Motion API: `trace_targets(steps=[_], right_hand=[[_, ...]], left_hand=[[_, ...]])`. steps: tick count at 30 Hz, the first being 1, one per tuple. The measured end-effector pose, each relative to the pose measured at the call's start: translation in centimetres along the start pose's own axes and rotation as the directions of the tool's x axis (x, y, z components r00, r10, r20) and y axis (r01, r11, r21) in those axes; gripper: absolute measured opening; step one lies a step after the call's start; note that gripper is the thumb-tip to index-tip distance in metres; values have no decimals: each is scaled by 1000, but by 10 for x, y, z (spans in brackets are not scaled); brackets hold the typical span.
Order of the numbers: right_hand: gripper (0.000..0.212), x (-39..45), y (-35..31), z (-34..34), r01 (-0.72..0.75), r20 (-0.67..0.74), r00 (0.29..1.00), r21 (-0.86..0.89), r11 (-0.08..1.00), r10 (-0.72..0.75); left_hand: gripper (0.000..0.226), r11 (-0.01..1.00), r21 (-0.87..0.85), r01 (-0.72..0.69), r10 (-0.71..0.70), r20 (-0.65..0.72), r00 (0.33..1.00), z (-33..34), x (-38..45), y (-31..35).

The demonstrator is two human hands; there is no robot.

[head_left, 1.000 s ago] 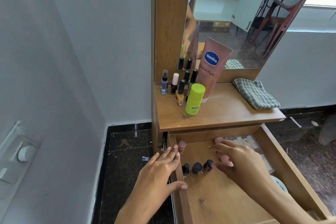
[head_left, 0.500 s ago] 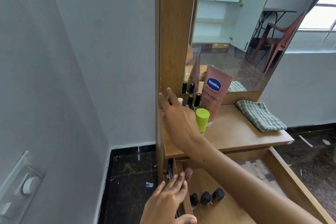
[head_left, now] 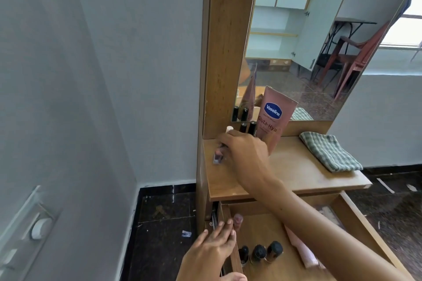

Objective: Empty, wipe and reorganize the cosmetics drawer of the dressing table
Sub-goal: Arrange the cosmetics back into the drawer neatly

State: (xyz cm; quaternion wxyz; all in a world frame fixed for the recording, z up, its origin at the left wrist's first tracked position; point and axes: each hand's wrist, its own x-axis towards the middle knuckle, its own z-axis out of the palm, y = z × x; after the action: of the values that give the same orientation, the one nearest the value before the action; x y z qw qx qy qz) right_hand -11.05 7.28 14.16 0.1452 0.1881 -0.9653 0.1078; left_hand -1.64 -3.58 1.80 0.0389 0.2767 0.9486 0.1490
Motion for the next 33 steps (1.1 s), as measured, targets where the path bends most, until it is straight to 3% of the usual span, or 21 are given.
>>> trace_targets(steps=[2,4,5,10,20,33], right_hand=[[15,-25,11,-10,31,-28,999,82,996,-29],[12,-52,22,-22,49,-73,997,133,990,-40],[11,-64,29,-26,56,-91,995,161,985,-41],[20,-106,55,-28,-8,-64,998,216,976,22],[10,-108,71,45,-181,197,968,121,976,155],[13,-102,68,54,-136,238,965,97,986,109]], left_hand=[[59,999,26,39,-41,70,997,-5,-2,3],[103,999,-41,1,1,59,998,3,-3,0],[111,996,-73,44,-37,98,994,7,-5,1],[82,990,-112,81,-68,120,990,1,-9,7],[83,979,-172,113,-103,67,992,-4,-14,12],[84,973,-198,116,-110,38,993,-4,-14,12]])
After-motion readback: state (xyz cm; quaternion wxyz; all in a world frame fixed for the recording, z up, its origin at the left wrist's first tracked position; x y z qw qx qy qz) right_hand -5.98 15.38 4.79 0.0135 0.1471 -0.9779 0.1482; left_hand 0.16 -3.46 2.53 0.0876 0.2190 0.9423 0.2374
